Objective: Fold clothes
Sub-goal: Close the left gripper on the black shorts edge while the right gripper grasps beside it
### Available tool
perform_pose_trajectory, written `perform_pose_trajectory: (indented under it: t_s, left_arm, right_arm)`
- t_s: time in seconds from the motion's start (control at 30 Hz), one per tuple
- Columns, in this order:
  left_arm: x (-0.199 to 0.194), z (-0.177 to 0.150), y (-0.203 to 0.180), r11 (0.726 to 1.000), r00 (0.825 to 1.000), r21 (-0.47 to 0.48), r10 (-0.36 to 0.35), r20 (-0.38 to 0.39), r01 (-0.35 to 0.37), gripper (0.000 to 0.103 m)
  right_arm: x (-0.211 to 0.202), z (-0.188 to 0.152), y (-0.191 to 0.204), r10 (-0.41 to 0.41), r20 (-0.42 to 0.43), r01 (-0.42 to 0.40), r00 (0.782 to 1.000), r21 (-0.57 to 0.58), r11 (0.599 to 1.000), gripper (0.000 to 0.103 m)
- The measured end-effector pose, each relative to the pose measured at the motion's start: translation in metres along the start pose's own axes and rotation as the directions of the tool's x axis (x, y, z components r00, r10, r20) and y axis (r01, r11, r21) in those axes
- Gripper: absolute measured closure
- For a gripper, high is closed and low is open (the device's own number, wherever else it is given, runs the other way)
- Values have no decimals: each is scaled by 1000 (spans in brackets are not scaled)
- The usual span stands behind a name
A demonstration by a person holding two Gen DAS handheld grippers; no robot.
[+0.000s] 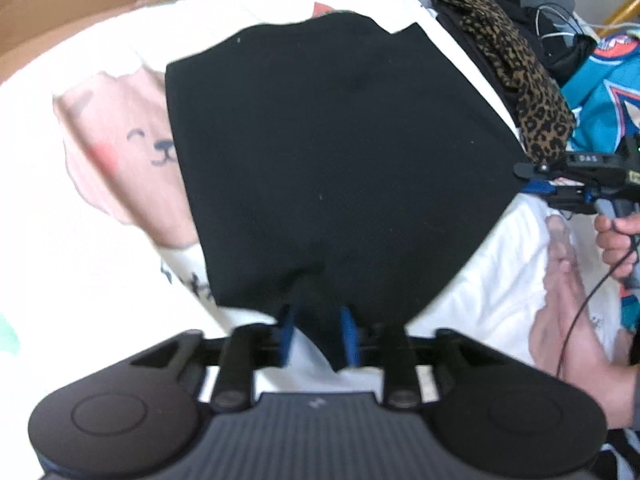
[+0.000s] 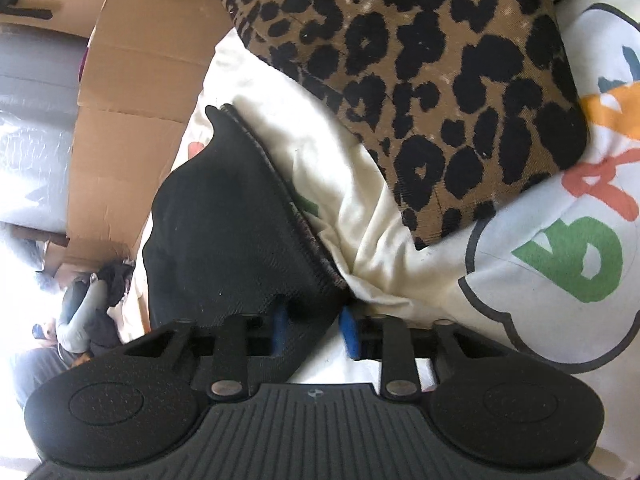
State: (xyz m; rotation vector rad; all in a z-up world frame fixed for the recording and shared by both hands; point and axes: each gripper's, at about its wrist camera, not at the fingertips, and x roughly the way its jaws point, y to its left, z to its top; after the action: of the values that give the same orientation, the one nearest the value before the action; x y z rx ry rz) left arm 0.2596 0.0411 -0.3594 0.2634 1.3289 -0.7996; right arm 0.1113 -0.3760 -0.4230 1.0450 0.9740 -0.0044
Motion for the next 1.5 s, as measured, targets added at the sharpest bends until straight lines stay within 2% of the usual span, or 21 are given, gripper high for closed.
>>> perform_pose_trajectory:
  t_s: [0.1, 0.23, 0.3, 0.5, 0.6, 0.67, 0.7, 0.73, 0.93, 0.97, 1.03, 1.17, 1.2, 1.3, 1.4, 1.5]
  left_arm:
    - [6, -8, 2, 999, 1000, -32, -19, -22, 18, 66]
    - [15, -16, 10, 990, 995, -112, -91, -31, 87, 67]
    - [21, -20, 16, 984, 994, -148, -100, -31, 95, 68]
    - [25, -28, 35, 937, 978, -283, -204, 31, 204, 68]
    - [29, -33, 38, 926, 972, -296, -231, 50, 235, 68]
    - [31, -38, 42, 916, 966, -309, -247, 71, 257, 75]
    - [31, -40, 44, 908, 963, -320, -258, 79, 270, 87]
    - [31, -42, 46, 901, 960, -330, -268, 85, 281, 94]
    - [22, -46, 53, 896, 954, -328, -284, 98, 300, 95]
    - [23, -45, 53, 897, 955, -327, -282, 94, 297, 93]
    - [27, -40, 51, 899, 956, -327, -275, 99, 292, 83]
    - [35, -42, 54, 879, 947, -354, -299, 115, 320, 82]
    - [33, -44, 56, 878, 945, -351, -303, 118, 326, 82]
    - [32, -47, 55, 878, 939, -333, -327, 110, 345, 95]
    - [28, -49, 55, 884, 941, -325, -324, 96, 337, 97]
    - [20, -44, 56, 880, 935, -315, -346, 85, 354, 98]
  right_arm:
    - [-4, 0, -1, 17, 3, -17, 1000, 3, 1000, 95]
    - [-7, 2, 0, 61, 23, -61, 998, 19, 998, 95]
    - [-5, 2, 0, 65, 20, -65, 998, 17, 998, 92]
    - [12, 1, 2, 68, -8, -68, 998, 17, 998, 91]
    - [15, 4, 0, 79, -3, -79, 997, 29, 996, 90]
    - [13, 6, 0, 92, 7, -92, 996, 26, 995, 95]
    - [11, 6, 0, 102, 14, -102, 995, 24, 994, 96]
    - [9, 6, 0, 113, 22, -114, 993, 22, 993, 97]
    - [10, 8, -3, 117, 24, -118, 993, 43, 992, 94]
    - [12, 9, -4, 115, 22, -116, 993, 47, 992, 93]
    - [14, 11, -5, 117, 22, -118, 993, 54, 992, 92]
    - [17, 13, -8, 118, 26, -120, 993, 74, 990, 92]
    - [18, 12, -9, 120, 30, -123, 992, 80, 989, 92]
    - [18, 12, -8, 122, 35, -124, 992, 79, 989, 94]
    - [17, 13, -7, 123, 29, -124, 992, 74, 989, 97]
    - [13, 12, -4, 133, 24, -135, 991, 73, 988, 98]
